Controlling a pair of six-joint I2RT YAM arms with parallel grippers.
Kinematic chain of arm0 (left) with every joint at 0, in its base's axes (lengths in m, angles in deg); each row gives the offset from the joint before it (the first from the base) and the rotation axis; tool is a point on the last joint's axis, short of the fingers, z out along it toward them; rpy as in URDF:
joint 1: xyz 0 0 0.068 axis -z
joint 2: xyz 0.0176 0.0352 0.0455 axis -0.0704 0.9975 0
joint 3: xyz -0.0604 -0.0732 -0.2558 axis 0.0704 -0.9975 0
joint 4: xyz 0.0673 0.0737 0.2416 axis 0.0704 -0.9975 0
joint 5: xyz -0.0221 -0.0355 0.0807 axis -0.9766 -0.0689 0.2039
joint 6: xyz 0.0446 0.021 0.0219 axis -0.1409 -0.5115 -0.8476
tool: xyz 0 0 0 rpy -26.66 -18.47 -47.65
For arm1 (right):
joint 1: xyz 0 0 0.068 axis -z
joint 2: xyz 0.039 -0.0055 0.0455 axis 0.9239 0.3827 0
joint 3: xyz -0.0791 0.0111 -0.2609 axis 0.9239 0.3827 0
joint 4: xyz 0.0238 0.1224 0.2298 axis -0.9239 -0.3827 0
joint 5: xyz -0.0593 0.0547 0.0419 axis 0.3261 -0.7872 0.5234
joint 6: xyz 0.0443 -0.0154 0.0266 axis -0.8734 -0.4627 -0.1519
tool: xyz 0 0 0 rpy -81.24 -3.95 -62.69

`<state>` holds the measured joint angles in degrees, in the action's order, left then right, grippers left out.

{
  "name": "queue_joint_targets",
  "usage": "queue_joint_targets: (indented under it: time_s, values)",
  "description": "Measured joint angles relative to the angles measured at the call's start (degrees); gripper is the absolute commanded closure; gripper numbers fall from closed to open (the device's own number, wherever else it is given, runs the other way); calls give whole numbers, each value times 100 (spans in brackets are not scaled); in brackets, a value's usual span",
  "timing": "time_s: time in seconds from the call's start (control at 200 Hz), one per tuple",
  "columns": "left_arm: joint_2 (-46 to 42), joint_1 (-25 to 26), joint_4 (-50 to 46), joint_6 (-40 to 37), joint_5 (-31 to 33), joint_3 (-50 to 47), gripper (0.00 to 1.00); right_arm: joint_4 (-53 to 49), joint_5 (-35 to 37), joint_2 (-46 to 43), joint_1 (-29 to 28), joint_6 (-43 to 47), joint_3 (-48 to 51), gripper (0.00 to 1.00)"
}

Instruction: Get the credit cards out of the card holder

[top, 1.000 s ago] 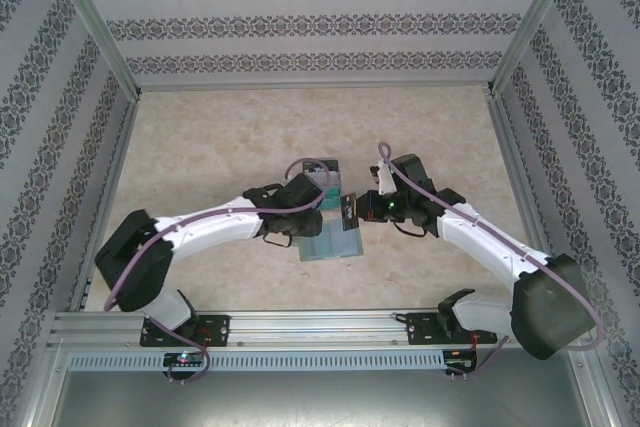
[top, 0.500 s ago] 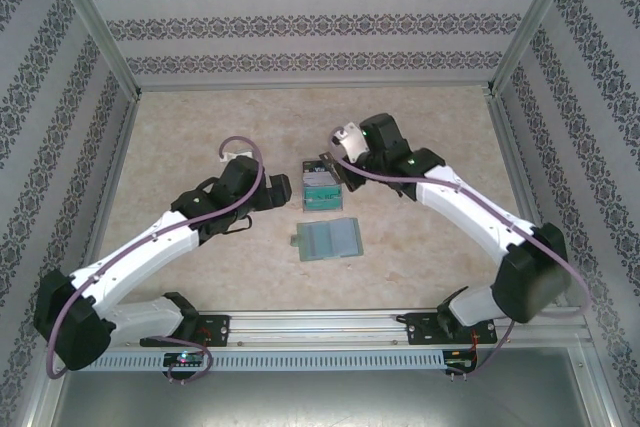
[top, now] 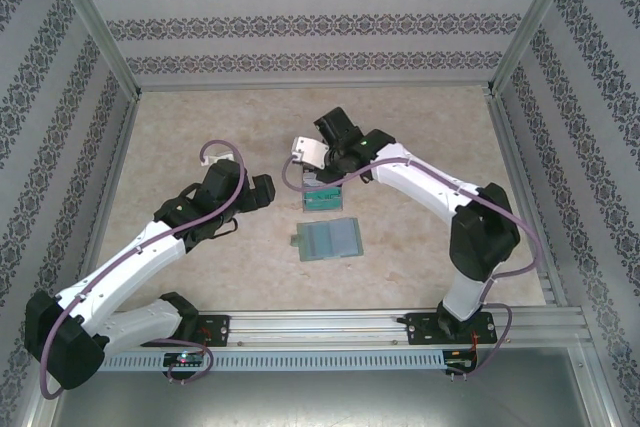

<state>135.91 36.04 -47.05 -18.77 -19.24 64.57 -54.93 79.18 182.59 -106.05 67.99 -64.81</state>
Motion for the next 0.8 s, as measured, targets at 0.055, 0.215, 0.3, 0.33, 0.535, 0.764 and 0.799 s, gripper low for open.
queue_joint_targets:
  time_s: [0.055, 0.215, 0.3, 0.33, 0.535, 0.764, 0.799]
  values:
    - [0, -17, -26, 0, 2, -24, 0, -15, 87, 92, 2, 118, -17, 100]
    - [-22, -70, -44, 0, 2, -85, 0, -11, 354, 293, 7, 374, -63, 100]
    - [-22, -92, -52, 0, -2, -90, 0, 7, 444, 358, 4, 457, -122, 100]
    - [-22, -98, -55, 0, -2, -90, 0, 26, 461, 380, 4, 490, -138, 100]
    - [-22, -136, -68, 0, -20, -116, 0, 94, 522, 529, 4, 592, -155, 100]
    - [-22, -177, -76, 2, -50, -175, 0, 122, 529, 673, 4, 699, -162, 100]
    - [-22, -177, -79, 0, -63, -184, 0, 122, 527, 680, 4, 699, -164, 100]
